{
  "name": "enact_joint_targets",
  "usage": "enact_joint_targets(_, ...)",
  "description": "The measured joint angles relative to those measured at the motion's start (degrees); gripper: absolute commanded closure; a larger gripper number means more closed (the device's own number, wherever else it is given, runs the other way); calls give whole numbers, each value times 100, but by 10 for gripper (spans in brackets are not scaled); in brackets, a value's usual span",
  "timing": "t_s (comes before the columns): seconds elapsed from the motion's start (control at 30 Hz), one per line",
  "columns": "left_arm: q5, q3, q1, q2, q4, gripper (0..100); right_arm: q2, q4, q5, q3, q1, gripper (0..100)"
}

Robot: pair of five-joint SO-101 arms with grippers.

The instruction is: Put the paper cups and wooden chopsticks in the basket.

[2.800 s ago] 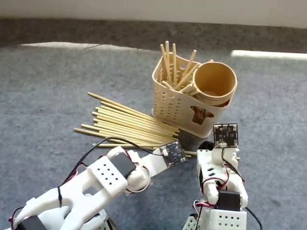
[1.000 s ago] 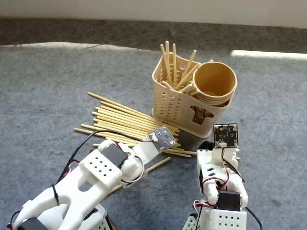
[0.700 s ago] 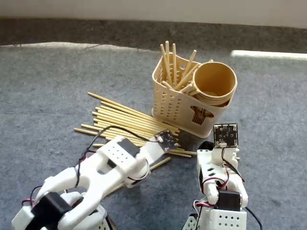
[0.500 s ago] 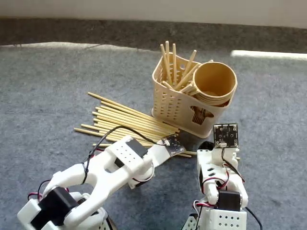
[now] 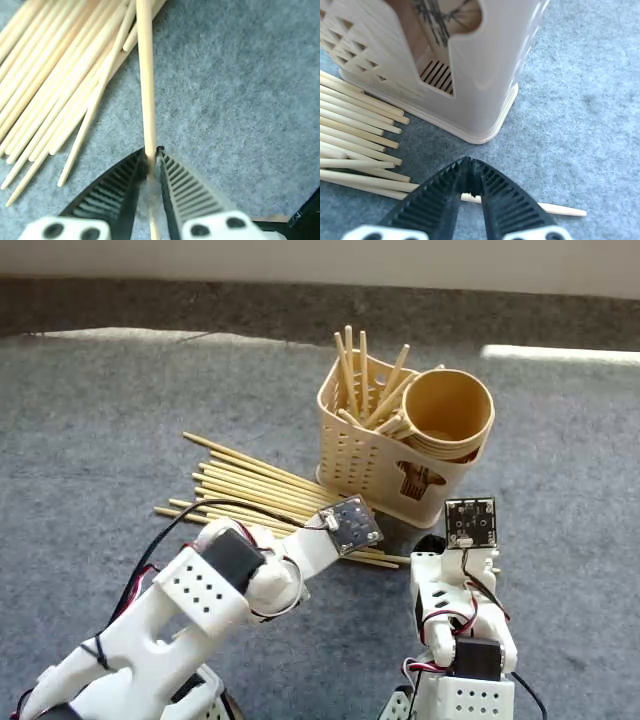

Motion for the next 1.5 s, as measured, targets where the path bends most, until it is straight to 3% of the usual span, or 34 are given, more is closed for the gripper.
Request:
enact_joint_targets(0.27,-26,-958,0,-308,598,995,0,0,0,0,0,987)
enact_joint_targets(0.57,-35,-2470,-9,-308,571,995,0,0,0,0,0,987)
enact_joint_targets(0.7,-35,-3103,-9,-308,193,995,0,0,0,0,0,987)
enact_joint_targets(1.07,642,-3393,-273,-316,-2444,995,0,0,0,0,0,987)
enact_joint_targets(1.33,703,-2119,-325,-308,-5503,995,0,0,0,0,0,987)
enact_joint_targets(1.5,712,-1688,-334,-308,-6558,995,0,0,0,0,0,987)
